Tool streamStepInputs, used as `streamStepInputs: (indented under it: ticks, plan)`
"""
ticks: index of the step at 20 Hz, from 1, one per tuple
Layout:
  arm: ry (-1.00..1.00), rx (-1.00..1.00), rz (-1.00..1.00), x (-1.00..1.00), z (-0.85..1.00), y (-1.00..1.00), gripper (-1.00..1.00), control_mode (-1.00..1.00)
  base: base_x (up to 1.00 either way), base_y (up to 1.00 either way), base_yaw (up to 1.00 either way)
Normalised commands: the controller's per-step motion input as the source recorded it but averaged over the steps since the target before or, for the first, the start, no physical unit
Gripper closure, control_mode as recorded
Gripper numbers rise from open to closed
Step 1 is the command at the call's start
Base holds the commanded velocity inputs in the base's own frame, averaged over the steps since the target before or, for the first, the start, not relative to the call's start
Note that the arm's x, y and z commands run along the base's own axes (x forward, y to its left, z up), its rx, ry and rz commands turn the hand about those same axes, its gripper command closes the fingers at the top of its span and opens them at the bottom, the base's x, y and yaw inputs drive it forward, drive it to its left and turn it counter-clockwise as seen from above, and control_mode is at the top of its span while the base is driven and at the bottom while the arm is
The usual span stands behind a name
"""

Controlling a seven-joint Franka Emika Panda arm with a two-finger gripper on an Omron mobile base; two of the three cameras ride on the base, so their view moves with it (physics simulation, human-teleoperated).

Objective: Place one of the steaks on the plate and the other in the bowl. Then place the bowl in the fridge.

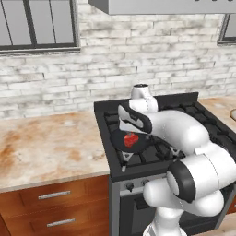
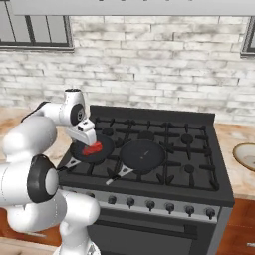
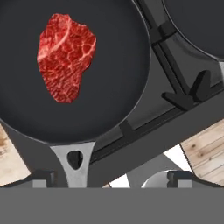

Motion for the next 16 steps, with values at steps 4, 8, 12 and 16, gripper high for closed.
streamStepInputs:
  ticks: [4,8,12,16]
  plan:
    - [0.01,-0.02,0.0,0.18,-0.25,0.0,-1.0,-1.0,0.0,0.0,0.0]
    - [-0.03,0.0,0.0,0.35,-0.36,0.11,-1.0,-1.0,0.0,0.0,0.0]
    - [0.0,0.0,0.0,0.59,-0.23,0.19,-1.0,-1.0,0.0,0.0,0.0]
    - [0.0,0.0,0.0,0.49,-0.29,0.0,-1.0,-1.0,0.0,0.0,0.0]
